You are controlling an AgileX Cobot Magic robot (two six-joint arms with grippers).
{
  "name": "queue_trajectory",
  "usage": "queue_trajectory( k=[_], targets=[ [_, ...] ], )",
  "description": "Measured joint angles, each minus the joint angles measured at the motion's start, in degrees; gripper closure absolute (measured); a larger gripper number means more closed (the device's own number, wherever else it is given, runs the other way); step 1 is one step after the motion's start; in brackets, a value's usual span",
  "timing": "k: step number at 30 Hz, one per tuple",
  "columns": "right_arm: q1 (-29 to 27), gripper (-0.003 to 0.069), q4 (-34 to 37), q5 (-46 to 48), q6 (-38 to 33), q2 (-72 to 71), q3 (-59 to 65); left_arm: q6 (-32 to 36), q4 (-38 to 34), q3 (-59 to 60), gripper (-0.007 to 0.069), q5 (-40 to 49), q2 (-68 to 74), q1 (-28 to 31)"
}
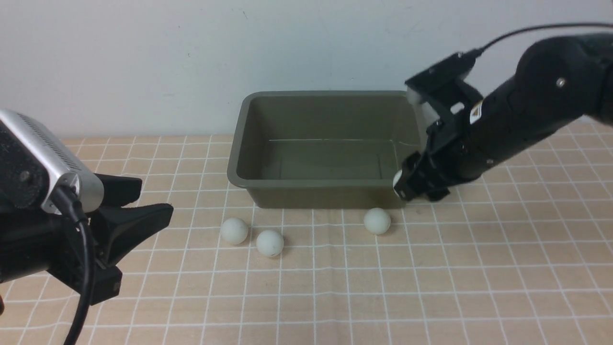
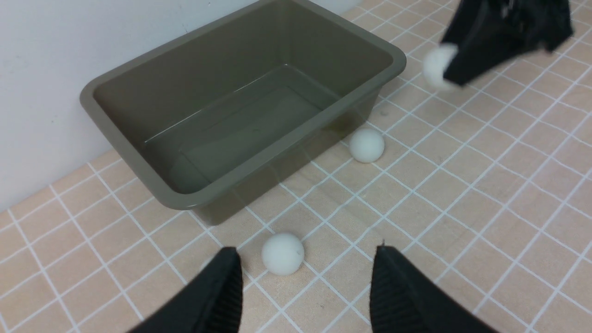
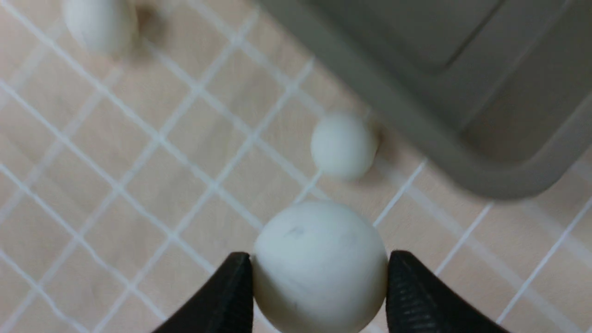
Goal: Put the table tennis balls into the box on the light coffee tablecloth.
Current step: 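Release the ping pong ball into the bin and lift the gripper away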
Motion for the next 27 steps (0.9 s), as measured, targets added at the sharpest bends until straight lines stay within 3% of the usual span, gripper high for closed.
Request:
queue_trajectory(
  k=[7,15,22,27],
  targets=[
    [-0.36,0.0319,0.06,0.78,0.43,9.55,-16.32,0.00,0.00,0.00,0.0316,0.00,0.00,0.00],
    [-2.88,0.0319,-0.18,8.29,1.55,26.09,-31.88,0.00,0.00,0.00,0.0316,1.60,0.00,0.00],
    [-2.97,0.0218,-2.24,10.20,4.21,27.24,-35.76,0.00,0.02,0.00,0.0316,2.29,0.00,0.00],
    [-2.97,0.0227,-3.15,14.46,4.50,22.71,-37.80,0.00,0.02,0.00,0.0316,2.29,0.00,0.00]
  ],
)
